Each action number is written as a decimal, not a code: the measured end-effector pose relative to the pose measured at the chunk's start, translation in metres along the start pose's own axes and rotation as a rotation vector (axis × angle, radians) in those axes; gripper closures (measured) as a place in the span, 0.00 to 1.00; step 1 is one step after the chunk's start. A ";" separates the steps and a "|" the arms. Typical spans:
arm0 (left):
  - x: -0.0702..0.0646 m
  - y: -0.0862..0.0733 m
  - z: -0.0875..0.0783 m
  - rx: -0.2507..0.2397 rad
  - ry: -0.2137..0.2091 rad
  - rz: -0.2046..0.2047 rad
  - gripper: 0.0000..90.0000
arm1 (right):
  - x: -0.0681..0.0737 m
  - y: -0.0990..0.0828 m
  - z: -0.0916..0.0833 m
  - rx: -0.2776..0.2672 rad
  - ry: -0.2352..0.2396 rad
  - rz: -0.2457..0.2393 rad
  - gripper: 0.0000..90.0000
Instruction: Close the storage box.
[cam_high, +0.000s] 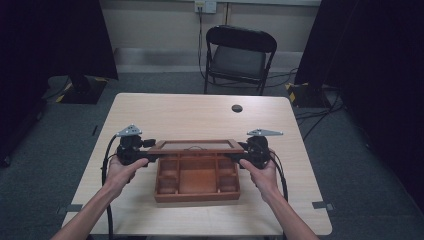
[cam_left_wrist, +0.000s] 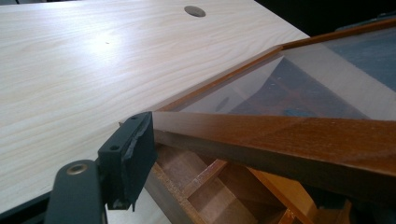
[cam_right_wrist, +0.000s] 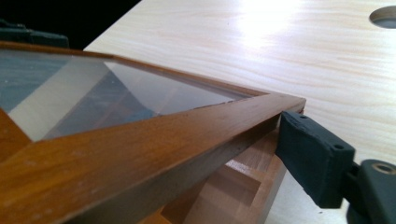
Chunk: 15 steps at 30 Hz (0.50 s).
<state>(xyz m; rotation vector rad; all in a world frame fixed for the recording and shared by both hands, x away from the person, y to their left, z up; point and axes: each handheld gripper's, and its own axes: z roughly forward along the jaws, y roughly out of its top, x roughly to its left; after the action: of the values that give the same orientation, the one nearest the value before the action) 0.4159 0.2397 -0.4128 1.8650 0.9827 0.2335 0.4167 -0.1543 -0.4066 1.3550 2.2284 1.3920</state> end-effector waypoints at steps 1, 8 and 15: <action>0.001 0.000 -0.001 -0.009 -0.011 -0.008 0.28 | 0.002 0.000 0.001 0.010 -0.003 -0.002 0.29; -0.002 -0.003 -0.005 -0.025 -0.028 -0.016 0.24 | 0.002 -0.003 0.004 0.031 0.021 0.030 0.25; -0.003 -0.006 -0.009 -0.013 -0.031 -0.004 0.23 | -0.003 -0.007 -0.002 0.045 0.043 0.029 0.29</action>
<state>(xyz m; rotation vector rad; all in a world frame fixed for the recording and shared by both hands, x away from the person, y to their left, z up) 0.4063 0.2452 -0.4122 1.8494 0.9613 0.2078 0.4136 -0.1586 -0.4117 1.3896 2.2897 1.4012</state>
